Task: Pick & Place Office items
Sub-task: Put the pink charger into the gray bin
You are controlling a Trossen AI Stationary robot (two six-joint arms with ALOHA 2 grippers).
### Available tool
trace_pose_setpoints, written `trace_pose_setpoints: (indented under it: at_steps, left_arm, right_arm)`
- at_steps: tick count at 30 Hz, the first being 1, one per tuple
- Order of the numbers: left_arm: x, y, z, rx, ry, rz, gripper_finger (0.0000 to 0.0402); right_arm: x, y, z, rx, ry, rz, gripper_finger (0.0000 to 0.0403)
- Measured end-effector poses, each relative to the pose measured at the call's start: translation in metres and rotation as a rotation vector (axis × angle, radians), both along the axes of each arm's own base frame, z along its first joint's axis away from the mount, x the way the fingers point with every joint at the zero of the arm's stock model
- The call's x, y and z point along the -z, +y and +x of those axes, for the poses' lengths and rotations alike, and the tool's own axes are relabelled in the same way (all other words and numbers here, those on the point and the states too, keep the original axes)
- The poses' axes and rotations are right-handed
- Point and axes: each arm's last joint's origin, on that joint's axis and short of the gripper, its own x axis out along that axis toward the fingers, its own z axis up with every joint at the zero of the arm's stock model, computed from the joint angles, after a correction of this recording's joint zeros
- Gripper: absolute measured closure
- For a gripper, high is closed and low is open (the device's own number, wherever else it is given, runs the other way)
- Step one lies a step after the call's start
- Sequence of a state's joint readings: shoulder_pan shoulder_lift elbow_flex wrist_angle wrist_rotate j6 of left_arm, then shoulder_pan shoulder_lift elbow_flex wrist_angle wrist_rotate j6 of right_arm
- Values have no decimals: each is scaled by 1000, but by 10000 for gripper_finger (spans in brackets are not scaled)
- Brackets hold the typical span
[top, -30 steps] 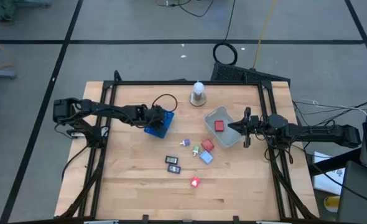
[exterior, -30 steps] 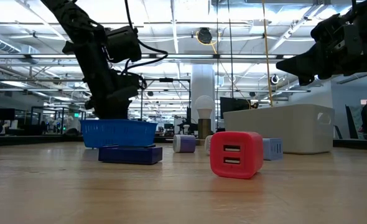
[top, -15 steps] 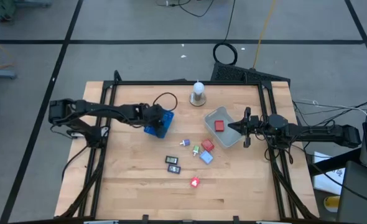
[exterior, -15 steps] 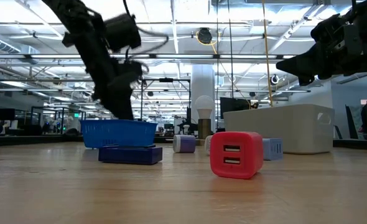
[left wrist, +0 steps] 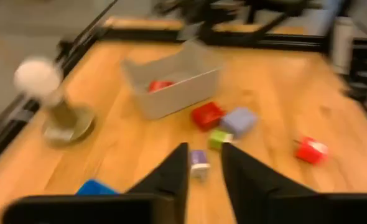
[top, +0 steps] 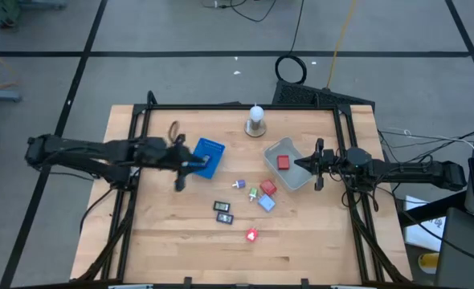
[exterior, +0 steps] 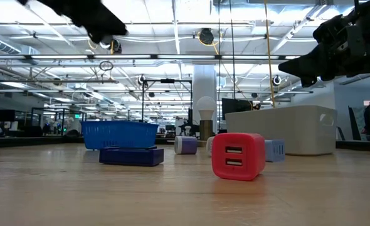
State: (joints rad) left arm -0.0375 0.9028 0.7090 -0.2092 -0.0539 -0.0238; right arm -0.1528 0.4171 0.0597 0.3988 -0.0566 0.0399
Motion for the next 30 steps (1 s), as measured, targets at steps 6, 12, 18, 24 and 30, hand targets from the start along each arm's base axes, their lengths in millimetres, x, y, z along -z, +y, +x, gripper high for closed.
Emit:
trace_pose_setpoints:
  at_steps: [6, 12, 18, 24, 30]
  left_arm:
    - [9, -9, -33, -8, -46, 107, 388]
    - [24, -7, -55, -46, -107, 71, 396]
    - [43, -6, -70, 19, -204, 45, 398]
    - [70, -1, -77, -4, -216, 32, 395]
    - [95, 2, -80, -17, -241, 31, 393]
  right_arm:
    - [0, 0, 0, 0, 0, -2, 399]
    - [0, 0, 0, 0, 0, -2, 399]
    - [0, 0, 0, 0, 1, 0, 399]
    - [0, 0, 0, 0, 1, 0, 399]
    - [0, 0, 0, 0, 1, 0, 399]
